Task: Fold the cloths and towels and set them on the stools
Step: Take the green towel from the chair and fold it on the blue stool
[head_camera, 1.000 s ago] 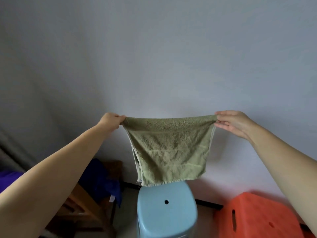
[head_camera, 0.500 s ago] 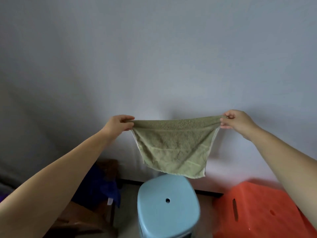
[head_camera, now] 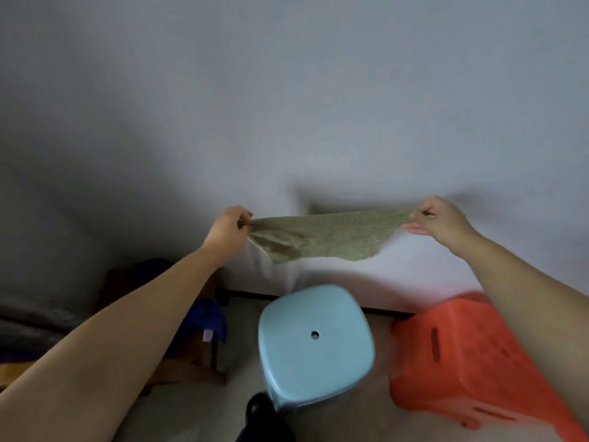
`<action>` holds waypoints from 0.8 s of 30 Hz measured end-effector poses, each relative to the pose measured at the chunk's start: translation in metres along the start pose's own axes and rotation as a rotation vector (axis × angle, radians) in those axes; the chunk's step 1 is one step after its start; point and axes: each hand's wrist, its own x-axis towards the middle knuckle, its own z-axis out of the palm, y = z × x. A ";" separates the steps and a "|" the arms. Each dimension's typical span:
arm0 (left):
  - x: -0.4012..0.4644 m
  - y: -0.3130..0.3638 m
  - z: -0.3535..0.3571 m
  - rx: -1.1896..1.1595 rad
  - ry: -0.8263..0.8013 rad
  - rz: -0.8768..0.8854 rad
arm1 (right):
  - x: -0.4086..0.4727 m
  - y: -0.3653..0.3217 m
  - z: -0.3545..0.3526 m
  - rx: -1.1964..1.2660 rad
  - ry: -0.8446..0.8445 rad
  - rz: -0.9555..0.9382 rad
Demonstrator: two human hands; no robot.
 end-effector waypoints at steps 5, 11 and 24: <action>-0.060 -0.052 0.034 0.157 -0.309 -0.037 | -0.030 0.066 0.010 -0.162 -0.299 0.189; -0.127 -0.100 0.089 0.243 -0.543 -0.133 | -0.078 0.148 0.039 -0.379 -0.543 0.405; -0.172 -0.172 0.166 0.350 -1.077 -0.192 | -0.138 0.268 0.085 -0.460 -0.785 0.837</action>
